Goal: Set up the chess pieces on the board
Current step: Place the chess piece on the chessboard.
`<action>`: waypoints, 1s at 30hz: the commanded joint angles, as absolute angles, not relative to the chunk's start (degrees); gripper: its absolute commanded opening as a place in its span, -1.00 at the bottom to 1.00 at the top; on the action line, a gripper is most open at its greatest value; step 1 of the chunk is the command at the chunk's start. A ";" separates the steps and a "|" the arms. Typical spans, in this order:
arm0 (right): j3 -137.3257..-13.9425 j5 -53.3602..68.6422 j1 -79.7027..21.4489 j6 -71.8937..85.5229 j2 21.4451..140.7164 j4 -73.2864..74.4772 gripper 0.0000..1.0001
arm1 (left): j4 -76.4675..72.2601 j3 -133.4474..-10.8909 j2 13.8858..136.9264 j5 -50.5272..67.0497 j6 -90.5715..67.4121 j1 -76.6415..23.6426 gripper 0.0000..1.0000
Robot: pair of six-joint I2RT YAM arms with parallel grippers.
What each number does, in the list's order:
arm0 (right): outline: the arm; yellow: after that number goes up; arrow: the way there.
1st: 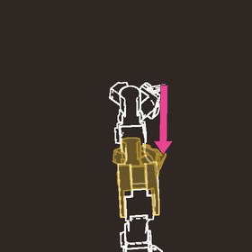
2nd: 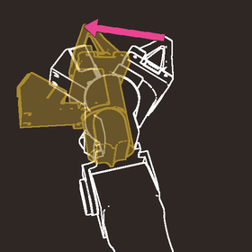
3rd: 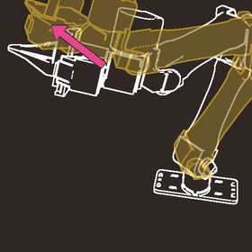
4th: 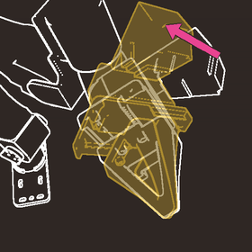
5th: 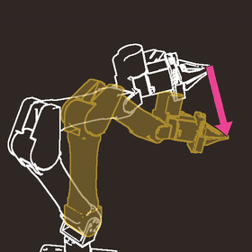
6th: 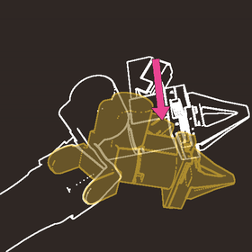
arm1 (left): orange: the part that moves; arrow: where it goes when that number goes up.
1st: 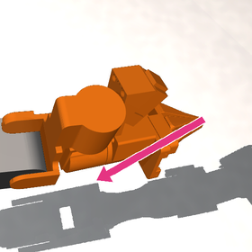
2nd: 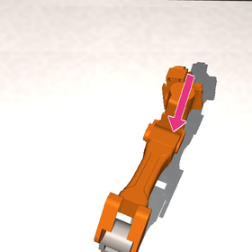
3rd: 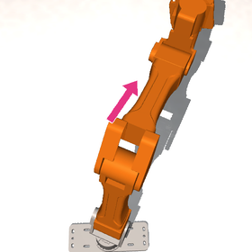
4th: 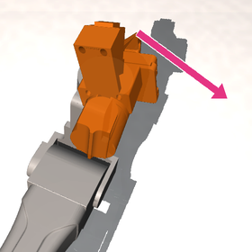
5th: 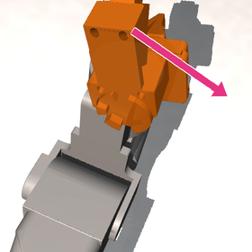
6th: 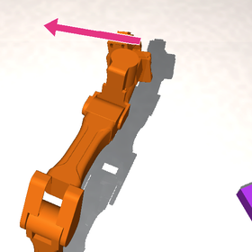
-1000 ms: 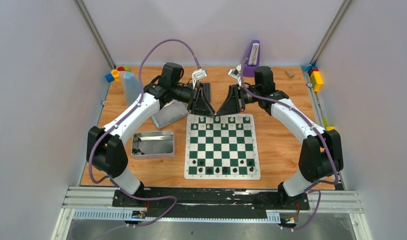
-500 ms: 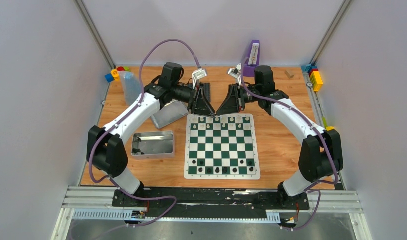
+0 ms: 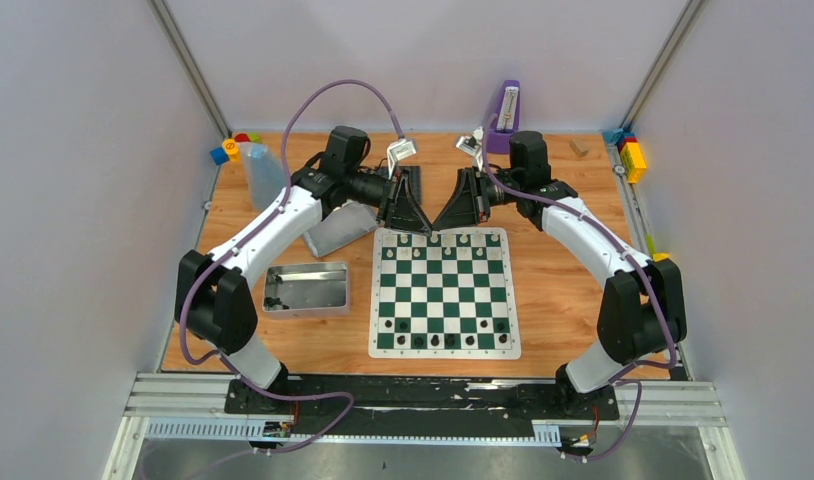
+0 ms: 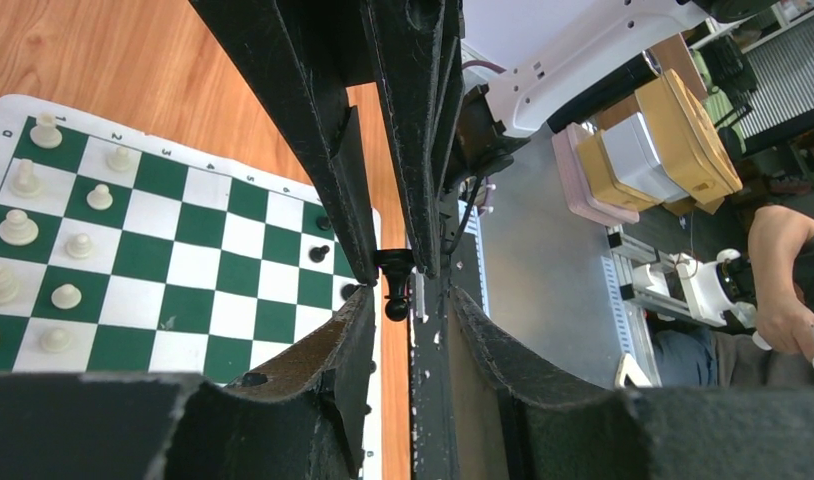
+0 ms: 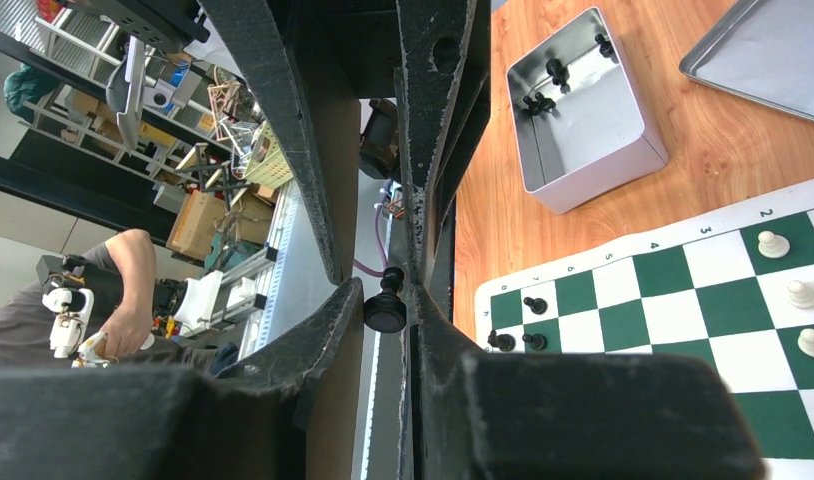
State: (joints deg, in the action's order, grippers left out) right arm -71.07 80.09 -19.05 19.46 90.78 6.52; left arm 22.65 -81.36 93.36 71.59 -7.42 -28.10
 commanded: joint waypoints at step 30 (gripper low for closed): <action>-67.72 79.91 -18.81 16.96 88.87 4.39 -0.92 | 25.89 -83.24 93.69 68.09 -3.83 -28.56 -0.84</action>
State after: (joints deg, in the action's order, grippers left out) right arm -67.92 79.94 -19.05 18.74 90.76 6.13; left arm 25.56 -81.28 94.02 68.23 -5.52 -28.42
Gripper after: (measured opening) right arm 0.204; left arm 0.102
